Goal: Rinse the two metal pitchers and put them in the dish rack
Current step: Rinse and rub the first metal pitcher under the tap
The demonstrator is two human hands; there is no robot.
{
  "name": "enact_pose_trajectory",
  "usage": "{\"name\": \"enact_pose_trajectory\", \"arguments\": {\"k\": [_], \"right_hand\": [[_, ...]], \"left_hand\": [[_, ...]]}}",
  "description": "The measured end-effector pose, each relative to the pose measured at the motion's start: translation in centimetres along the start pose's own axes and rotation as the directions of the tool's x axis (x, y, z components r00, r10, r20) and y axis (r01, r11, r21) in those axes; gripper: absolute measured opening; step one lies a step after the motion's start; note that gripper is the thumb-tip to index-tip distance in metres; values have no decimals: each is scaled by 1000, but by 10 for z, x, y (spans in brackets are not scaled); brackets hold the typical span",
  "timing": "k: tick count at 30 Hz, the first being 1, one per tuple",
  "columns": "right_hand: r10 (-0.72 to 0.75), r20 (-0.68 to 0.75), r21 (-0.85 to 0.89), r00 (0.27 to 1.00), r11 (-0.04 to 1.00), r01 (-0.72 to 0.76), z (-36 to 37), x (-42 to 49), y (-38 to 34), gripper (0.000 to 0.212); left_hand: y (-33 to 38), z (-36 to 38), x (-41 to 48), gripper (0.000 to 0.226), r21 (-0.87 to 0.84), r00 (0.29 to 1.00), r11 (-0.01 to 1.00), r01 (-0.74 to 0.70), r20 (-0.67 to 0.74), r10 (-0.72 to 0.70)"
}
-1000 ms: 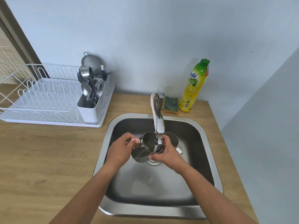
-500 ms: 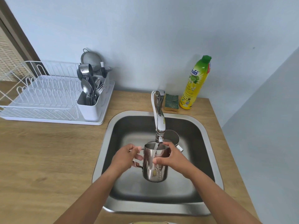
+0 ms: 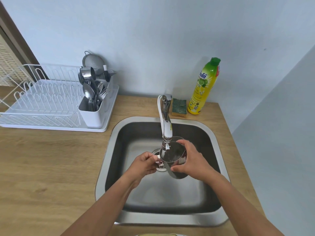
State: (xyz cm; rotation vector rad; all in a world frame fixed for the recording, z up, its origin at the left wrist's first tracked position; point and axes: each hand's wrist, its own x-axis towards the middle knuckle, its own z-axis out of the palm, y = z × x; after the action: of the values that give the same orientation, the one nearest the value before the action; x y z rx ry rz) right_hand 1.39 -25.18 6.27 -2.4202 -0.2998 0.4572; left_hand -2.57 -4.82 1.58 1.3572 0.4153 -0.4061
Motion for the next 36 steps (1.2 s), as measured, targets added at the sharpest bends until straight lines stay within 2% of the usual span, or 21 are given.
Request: {"name": "enact_pose_trajectory", "arguments": {"k": [5, 8, 10, 12, 14, 15, 16, 19, 21, 25, 29, 31, 36], "right_hand": [[-44, -59, 86, 997, 995, 49, 5, 7, 0, 92], [-46, -74, 183, 996, 981, 59, 10, 12, -1, 91], [-37, -49, 288, 998, 956, 50, 14, 16, -2, 90], [-2, 1, 393, 1000, 920, 1, 19, 20, -1, 89], [34, 71, 463, 997, 884, -63, 25, 21, 0, 88], [49, 103, 474, 994, 876, -92, 27, 21, 1, 86], [59, 124, 477, 991, 872, -112, 28, 20, 2, 83], [88, 130, 450, 988, 882, -138, 28, 16, 10, 82], [106, 120, 447, 987, 882, -149, 31, 14, 13, 82], [112, 158, 435, 981, 884, -171, 42, 14, 15, 82], [155, 192, 436, 969, 871, -226, 42, 14, 25, 89], [139, 222, 420, 965, 880, -223, 51, 22, 19, 91], [135, 291, 383, 947, 891, -244, 54, 25, 16, 82]], "left_hand": [[9, -2, 0, 13, -31, 994, 994, -100, -48, 99], [17, -3, -5, 13, 26, 980, 985, -173, -97, 175], [22, -6, -9, 12, 129, 959, 964, -231, -134, 248], [26, -12, -11, 13, 318, 929, 912, -260, -175, 326], [29, -21, -11, 17, 533, 904, 817, -219, -205, 376], [29, -24, -11, 18, 579, 904, 793, -192, -210, 372], [28, -26, -12, 17, 579, 916, 797, -171, -205, 345], [20, -23, -14, 13, 337, 973, 933, -124, -145, 181], [12, -22, -14, 13, 260, 984, 960, -107, -109, 140], [-3, -23, -10, 14, 209, 983, 974, -85, -141, 117], [-8, -19, -8, 12, 203, 993, 978, -44, -101, 66], [-14, -29, -8, 12, 155, 989, 988, -23, -141, 46], [-21, -34, -11, 11, 142, 987, 990, 20, -158, 3]]}}
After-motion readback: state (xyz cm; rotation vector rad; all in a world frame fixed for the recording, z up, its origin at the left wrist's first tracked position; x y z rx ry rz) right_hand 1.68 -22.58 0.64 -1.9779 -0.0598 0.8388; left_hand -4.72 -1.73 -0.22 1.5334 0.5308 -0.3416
